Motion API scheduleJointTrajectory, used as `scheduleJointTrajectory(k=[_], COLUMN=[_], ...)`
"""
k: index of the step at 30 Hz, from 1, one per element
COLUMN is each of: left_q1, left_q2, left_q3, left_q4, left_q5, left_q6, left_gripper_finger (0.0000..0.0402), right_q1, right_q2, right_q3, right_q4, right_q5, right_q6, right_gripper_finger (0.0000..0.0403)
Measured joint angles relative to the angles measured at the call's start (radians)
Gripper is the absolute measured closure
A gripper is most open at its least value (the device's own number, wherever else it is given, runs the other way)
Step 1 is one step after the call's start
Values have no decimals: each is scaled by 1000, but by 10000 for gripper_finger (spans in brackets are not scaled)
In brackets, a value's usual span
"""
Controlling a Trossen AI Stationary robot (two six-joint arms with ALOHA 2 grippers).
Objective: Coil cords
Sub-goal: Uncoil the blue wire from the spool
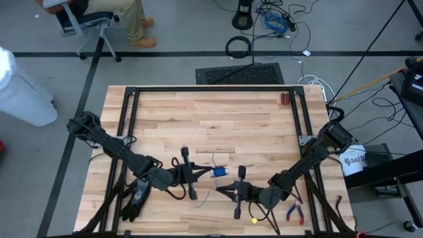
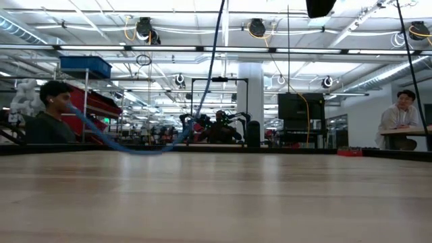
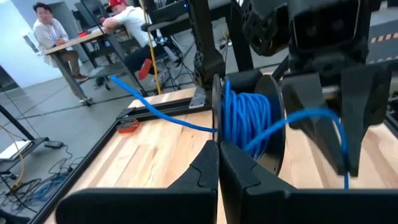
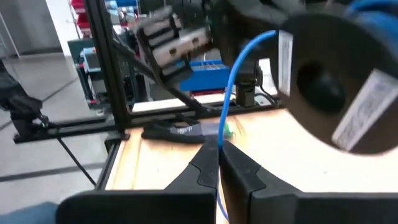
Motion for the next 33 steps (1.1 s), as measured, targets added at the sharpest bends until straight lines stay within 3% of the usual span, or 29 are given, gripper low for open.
scheduleJointTrajectory(k=[13,33], left_q1=[-58,-152], left_q2=[0,0], left_q3=[36,39], left_q4=[54,44], left_q5=[2,5], left_q6=[56,78], left_gripper_finger=[400,400], right_q1=[0,0], right_q2=[1,0], right_q3=[0,0], right_q4=[-216,-377], right_q5=[6,32], right_q6=[108,179], right_gripper_finger=[403,403])
